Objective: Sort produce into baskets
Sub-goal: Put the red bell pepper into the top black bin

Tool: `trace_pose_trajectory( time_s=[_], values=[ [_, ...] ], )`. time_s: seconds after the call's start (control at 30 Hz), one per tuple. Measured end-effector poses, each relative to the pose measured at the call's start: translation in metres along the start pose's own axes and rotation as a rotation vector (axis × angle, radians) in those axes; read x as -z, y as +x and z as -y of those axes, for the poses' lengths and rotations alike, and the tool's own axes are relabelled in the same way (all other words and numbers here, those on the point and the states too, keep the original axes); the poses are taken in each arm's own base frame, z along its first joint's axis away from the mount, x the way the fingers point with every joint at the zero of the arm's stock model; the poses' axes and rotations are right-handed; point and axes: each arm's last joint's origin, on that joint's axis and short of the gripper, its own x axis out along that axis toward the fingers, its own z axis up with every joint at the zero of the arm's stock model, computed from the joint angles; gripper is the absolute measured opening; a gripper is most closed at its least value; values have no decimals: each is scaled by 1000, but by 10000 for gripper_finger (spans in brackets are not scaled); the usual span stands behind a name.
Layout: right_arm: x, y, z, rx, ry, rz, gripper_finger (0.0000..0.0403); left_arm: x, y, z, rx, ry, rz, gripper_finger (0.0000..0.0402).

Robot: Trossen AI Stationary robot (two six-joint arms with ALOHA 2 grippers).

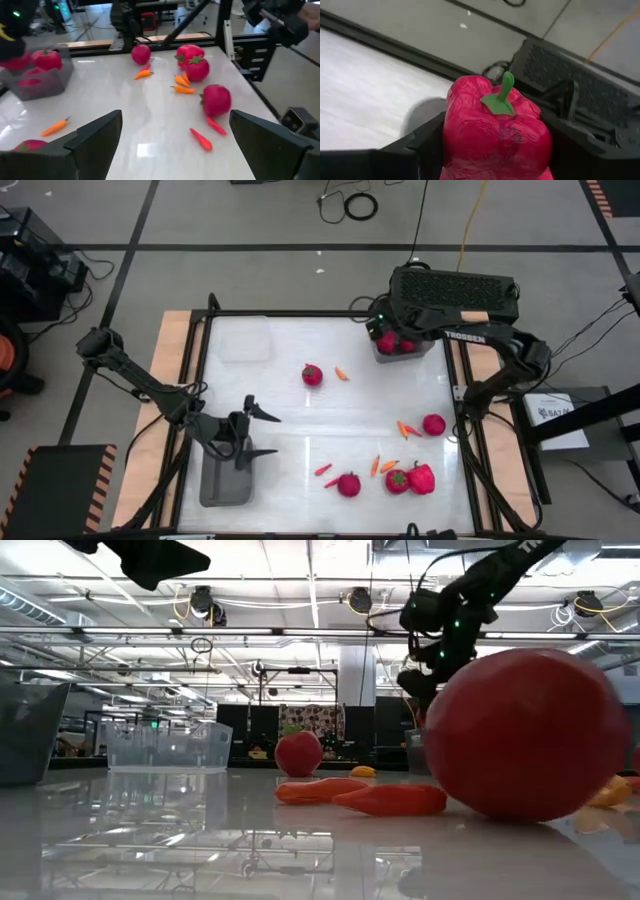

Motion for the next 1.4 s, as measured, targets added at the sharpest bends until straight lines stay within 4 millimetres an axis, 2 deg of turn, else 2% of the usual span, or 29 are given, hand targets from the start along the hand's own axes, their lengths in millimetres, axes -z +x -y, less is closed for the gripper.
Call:
trace_pose_trajectory(
  time_s=[0.2,0.5,0.7,0.93,1.07,1.13,1.23,1.4],
  values=[
    [0,1,1,-105,-26,-50,280,0,1,-4,-45,28,-2,374],
    [-2,3,5,-108,-28,-64,333,-1,6,-14,-94,12,-4,374],
    [-20,-11,7,-103,-39,-76,343,-1,6,-14,-94,11,-4,374],
    [-50,-48,8,-120,-29,-100,342,-1,6,-14,-92,11,-5,374],
    [-53,-74,-2,-347,-40,-235,342,-1,6,-14,-89,11,-5,374],
    [-46,-88,-14,-501,-52,-331,342,-1,6,-14,-89,11,-5,374],
    [-25,-113,-39,-702,-121,-468,342,-1,6,-14,-89,12,-6,374],
    [19,-165,-78,-830,-249,-561,342,-1,6,-14,-89,11,-5,374]
  ],
)
